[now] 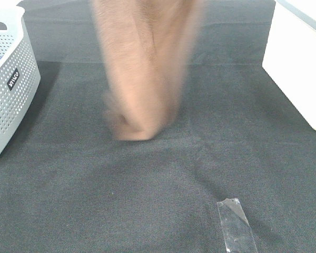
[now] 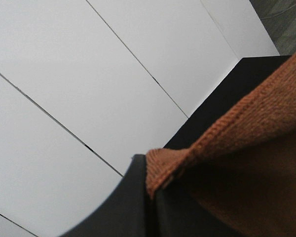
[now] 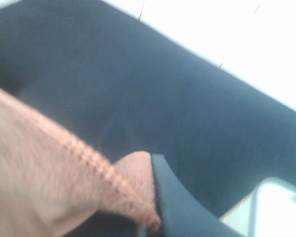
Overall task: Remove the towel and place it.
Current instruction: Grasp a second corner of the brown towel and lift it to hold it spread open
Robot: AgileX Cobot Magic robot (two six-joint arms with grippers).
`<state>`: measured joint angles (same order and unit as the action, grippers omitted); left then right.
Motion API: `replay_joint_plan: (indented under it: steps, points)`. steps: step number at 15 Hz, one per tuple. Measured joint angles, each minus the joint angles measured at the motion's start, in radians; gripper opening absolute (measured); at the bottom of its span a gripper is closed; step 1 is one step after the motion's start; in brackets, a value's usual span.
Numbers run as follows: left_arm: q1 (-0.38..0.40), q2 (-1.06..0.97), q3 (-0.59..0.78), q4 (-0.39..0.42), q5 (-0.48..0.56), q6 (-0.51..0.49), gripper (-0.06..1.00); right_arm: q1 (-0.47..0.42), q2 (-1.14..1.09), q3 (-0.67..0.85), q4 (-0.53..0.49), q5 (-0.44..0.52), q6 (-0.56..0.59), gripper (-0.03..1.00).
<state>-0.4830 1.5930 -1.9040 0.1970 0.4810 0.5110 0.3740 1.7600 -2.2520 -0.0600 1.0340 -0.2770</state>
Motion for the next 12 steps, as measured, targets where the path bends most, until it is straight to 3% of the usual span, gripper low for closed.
replay_joint_plan:
  steps: [3,7,12]
  points:
    - [0.004,0.070,0.000,0.026,-0.182,0.000,0.00,0.000,0.023,-0.005,-0.059,-0.150,-0.001,0.00]
    - [0.046,0.136,0.000,0.038,-0.436,0.001,0.00,0.000,0.085,-0.005,-0.170,-0.253,-0.002,0.00]
    - [0.140,0.183,-0.005,0.039,-0.588,0.001,0.00,0.000,0.150,-0.005,-0.128,-0.539,0.010,0.00]
